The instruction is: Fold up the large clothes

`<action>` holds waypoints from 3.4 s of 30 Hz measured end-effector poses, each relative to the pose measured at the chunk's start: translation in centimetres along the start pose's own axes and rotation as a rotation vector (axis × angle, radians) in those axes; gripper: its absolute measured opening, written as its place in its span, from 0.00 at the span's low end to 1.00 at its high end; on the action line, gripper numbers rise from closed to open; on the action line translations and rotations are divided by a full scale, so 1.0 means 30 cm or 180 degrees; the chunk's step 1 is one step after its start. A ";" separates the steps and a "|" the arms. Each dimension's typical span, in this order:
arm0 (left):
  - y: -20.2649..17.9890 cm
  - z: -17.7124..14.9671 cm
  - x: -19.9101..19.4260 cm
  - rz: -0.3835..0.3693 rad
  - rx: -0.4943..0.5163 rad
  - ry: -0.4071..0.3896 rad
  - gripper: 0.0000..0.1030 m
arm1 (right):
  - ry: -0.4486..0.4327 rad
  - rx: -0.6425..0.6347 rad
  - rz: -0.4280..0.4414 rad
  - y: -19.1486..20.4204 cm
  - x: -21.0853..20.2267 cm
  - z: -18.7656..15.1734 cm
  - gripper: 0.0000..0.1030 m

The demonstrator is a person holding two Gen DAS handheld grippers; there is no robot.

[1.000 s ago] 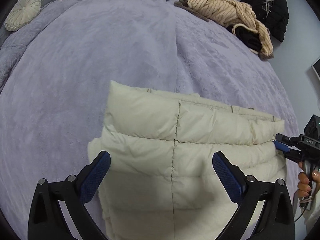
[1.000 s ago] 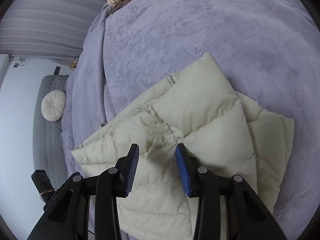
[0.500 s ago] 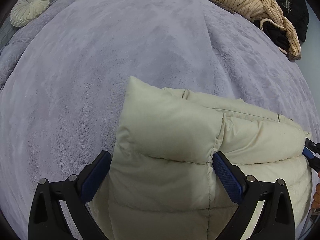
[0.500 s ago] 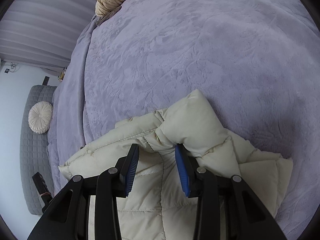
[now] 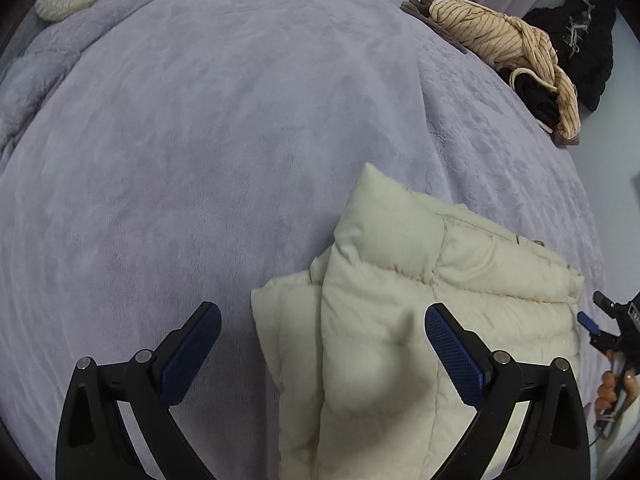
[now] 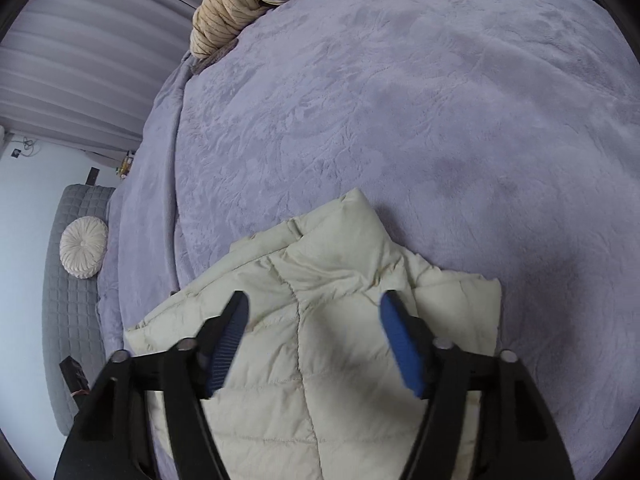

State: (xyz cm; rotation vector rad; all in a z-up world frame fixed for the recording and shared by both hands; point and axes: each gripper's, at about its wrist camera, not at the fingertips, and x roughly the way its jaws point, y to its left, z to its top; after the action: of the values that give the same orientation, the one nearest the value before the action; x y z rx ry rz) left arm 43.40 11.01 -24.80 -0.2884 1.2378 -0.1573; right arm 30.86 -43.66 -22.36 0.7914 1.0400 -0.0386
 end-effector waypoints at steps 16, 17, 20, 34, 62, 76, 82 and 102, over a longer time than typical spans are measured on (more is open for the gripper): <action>0.111 -0.245 0.085 -0.0604 -0.0446 0.0609 0.99 | 0.0153 0.0752 0.0159 -0.215 -0.258 -0.456 0.81; 0.103 -0.249 0.095 -0.0631 -0.0458 0.0626 0.99 | 0.0198 0.0839 0.0215 -0.232 -0.246 -0.484 0.81; 0.074 -0.252 0.123 -0.0642 -0.0421 0.0652 0.99 | 0.0309 0.1079 0.0423 -0.265 -0.178 -0.536 0.81; 0.028 -0.248 0.114 -0.0629 -0.0213 0.0528 0.39 | 0.0122 0.1688 0.1197 -0.244 0.019 -0.552 0.20; -0.102 -0.289 -0.215 -0.0134 0.0369 -0.0075 0.55 | -0.0200 0.0758 -0.0426 -0.162 -0.336 -0.502 0.16; -0.424 -0.194 0.174 -0.0197 0.0697 0.0128 0.55 | 0.0573 -0.0899 -0.0261 0.202 0.202 -0.288 0.08; -0.401 -0.193 0.256 -0.0221 0.0746 0.0091 0.55 | 0.0622 -0.0647 -0.0057 0.060 0.271 -0.288 0.00; -0.372 -0.175 0.215 -0.0286 0.0669 0.0125 0.55 | 0.0564 -0.0535 -0.0024 0.063 0.228 -0.262 0.00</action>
State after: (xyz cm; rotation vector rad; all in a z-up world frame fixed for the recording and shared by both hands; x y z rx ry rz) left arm 40.95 -2.08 -28.86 -0.1589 1.2366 -0.3695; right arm 29.29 -35.30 -28.69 0.6461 1.1972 0.1131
